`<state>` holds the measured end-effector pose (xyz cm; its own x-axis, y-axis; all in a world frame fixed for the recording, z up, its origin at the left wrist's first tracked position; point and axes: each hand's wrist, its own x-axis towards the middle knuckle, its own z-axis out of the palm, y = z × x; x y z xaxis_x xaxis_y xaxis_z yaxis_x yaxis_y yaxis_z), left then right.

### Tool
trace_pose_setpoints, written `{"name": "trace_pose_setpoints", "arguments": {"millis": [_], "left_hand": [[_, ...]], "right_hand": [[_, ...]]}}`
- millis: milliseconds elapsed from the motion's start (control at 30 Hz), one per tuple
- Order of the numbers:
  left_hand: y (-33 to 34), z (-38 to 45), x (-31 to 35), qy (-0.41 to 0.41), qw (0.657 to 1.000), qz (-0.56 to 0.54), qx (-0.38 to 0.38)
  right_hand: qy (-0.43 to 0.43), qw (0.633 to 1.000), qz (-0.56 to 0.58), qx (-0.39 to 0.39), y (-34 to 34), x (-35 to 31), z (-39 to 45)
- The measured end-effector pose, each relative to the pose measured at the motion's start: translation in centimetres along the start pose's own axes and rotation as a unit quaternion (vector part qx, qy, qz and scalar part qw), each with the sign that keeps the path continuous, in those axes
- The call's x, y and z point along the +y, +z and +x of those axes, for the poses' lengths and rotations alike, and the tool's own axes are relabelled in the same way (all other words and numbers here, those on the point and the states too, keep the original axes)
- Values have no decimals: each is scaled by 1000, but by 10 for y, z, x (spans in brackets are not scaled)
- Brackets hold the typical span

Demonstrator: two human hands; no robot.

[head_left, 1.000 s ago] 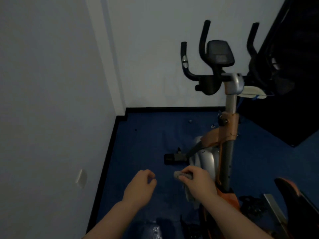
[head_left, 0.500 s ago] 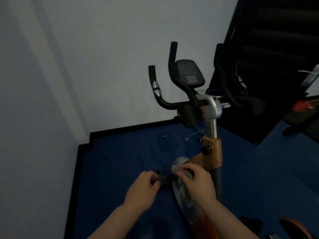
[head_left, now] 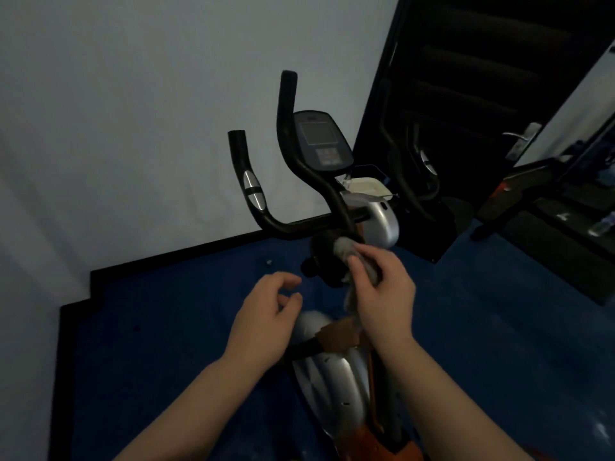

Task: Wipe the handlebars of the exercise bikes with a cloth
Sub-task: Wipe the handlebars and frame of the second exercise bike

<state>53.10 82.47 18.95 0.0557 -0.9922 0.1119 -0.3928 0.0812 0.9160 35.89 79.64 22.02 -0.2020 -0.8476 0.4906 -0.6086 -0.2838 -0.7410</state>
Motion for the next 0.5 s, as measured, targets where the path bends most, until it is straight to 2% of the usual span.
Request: {"name": "trace_pose_setpoints", "arguments": {"millis": [133, 233, 333, 400, 500], "left_hand": [[9, 22, 12, 8, 998, -37, 44], [19, 34, 14, -8, 995, -67, 66], [30, 43, 16, -12, 994, -76, 79], [33, 49, 17, -16, 991, -92, 96], [33, 55, 16, -29, 986, -117, 111]], "right_hand": [[-30, 995, -5, -100, 30, -2, 19], [-59, 991, 18, -119, 22, 14, 2], [-72, 984, 53, -155, 6, 23, 22], [-68, 984, 87, -137, 13, 15, 41], [-59, 978, 113, -164, 31, 6, 24]]}}
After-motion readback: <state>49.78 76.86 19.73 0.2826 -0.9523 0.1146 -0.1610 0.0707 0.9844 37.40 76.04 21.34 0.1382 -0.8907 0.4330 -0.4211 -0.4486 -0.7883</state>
